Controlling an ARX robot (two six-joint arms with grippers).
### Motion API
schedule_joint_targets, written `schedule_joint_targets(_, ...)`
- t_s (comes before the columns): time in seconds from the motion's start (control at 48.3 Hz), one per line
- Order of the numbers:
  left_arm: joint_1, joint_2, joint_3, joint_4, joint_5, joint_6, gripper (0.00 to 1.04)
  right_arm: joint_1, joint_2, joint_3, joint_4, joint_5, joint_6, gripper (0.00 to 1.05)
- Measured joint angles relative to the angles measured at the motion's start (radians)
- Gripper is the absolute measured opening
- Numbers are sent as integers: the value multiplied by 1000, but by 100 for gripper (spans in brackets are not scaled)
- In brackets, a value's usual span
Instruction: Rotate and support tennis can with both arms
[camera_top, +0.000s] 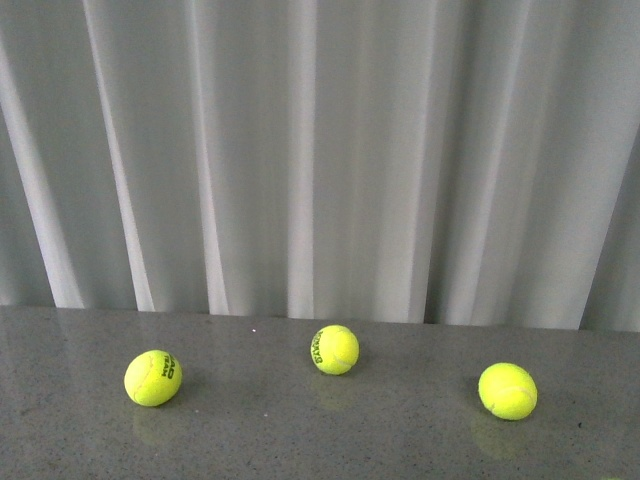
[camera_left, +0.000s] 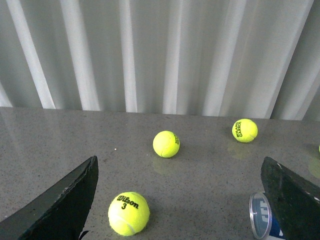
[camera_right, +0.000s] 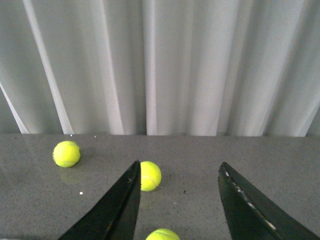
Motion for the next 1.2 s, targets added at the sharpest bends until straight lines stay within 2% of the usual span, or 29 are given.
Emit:
schedule_joint_targets(0.083,0,0,0,0,0,0,98,-3,-30,-31,-1,-3,-2,35)
schedule_joint_targets(0.186,0,0,0,0,0,0,98,-3,-88,-73,-16,-5,-2,12)
schedule_joint_targets(0.248,0,0,0,0,0,0,98,-3,-116,-89,-27,-5,-5,3)
schedule_joint_targets(0.745,0,0,0,0,0,0,98,-3,-343,-174,-170,-5,-5,3)
schedule_joint_targets(0.91,0,0,0,0,0,0,98,-3,-384,-204,-169,-6,-5,3)
schedule_joint_targets(1.2,0,0,0,0,0,0,98,-3,-496,-204,-280,-7,-5,3)
